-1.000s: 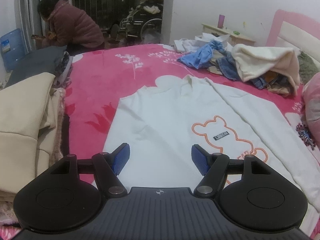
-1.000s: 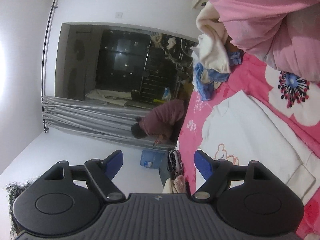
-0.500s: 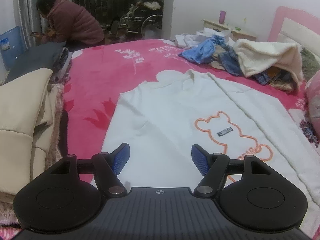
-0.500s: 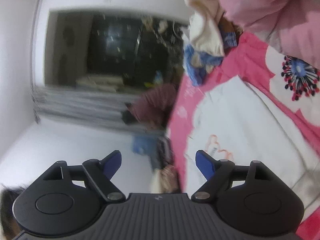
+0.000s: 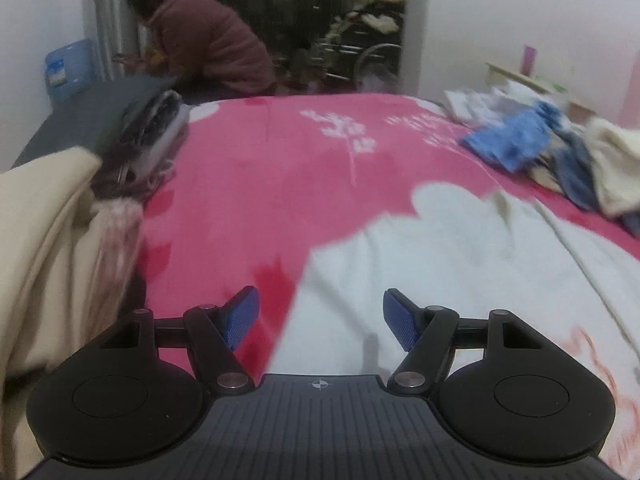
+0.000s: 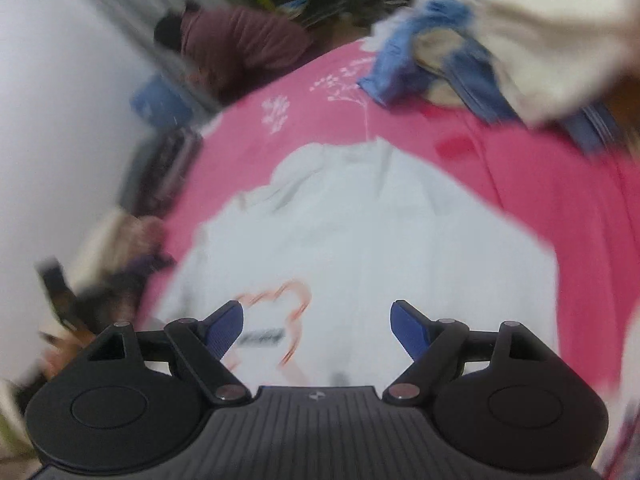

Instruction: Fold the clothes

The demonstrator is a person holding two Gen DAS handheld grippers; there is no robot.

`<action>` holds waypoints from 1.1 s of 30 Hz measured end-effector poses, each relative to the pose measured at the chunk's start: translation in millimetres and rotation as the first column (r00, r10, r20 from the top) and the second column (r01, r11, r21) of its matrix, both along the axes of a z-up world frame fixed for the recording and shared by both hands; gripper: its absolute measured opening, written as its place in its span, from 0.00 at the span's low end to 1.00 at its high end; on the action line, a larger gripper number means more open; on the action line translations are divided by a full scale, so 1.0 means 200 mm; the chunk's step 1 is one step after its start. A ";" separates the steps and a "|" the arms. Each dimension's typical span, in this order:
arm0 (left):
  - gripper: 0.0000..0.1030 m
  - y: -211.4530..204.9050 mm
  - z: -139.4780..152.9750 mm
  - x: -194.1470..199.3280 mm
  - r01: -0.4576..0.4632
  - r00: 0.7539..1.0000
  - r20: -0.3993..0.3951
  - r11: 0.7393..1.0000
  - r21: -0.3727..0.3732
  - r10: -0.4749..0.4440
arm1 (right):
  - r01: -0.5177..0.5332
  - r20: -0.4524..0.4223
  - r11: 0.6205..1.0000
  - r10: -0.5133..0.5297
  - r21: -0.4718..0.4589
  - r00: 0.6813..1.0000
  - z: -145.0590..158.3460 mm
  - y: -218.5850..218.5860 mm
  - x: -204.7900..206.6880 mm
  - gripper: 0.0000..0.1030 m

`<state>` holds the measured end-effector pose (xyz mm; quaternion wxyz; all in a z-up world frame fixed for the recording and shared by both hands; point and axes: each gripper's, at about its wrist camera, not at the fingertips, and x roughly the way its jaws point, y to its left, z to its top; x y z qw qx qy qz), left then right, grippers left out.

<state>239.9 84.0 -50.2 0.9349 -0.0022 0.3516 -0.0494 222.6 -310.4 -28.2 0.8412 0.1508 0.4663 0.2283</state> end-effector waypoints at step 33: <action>0.02 -0.32 -0.15 0.45 0.215 0.976 0.016 0.973 0.083 -0.217 | -0.148 0.127 0.875 0.230 -0.461 0.965 -0.32 0.65 0.94 0.13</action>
